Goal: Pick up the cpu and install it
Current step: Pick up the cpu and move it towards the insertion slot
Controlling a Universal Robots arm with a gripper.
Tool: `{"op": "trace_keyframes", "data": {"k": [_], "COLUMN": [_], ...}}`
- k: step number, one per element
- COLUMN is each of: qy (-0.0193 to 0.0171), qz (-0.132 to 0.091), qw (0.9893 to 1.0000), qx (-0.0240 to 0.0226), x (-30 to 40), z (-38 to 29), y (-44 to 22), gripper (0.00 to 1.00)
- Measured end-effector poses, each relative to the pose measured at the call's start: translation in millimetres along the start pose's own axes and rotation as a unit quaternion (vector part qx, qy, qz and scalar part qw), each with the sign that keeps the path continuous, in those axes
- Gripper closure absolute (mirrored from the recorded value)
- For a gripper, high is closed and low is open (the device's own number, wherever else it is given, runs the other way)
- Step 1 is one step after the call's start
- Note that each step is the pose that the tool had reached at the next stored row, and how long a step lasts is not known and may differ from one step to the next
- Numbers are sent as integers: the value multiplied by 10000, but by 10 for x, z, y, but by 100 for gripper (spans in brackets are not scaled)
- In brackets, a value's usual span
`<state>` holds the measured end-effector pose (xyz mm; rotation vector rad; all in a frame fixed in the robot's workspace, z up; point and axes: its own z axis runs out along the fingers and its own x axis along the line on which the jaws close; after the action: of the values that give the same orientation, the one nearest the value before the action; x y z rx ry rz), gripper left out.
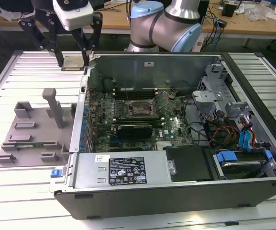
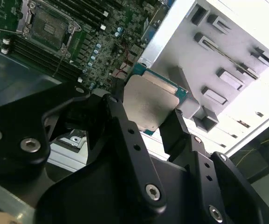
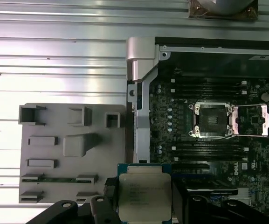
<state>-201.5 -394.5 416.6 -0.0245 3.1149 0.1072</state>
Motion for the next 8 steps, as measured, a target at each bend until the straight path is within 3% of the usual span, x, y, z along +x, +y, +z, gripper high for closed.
{"op": "trace_keyframes", "data": {"k": [8], "qy": [0], "qz": [0], "qw": [10000], "qx": [0], "x": [-136], "z": [3], "y": [5], "gripper": [45]}}
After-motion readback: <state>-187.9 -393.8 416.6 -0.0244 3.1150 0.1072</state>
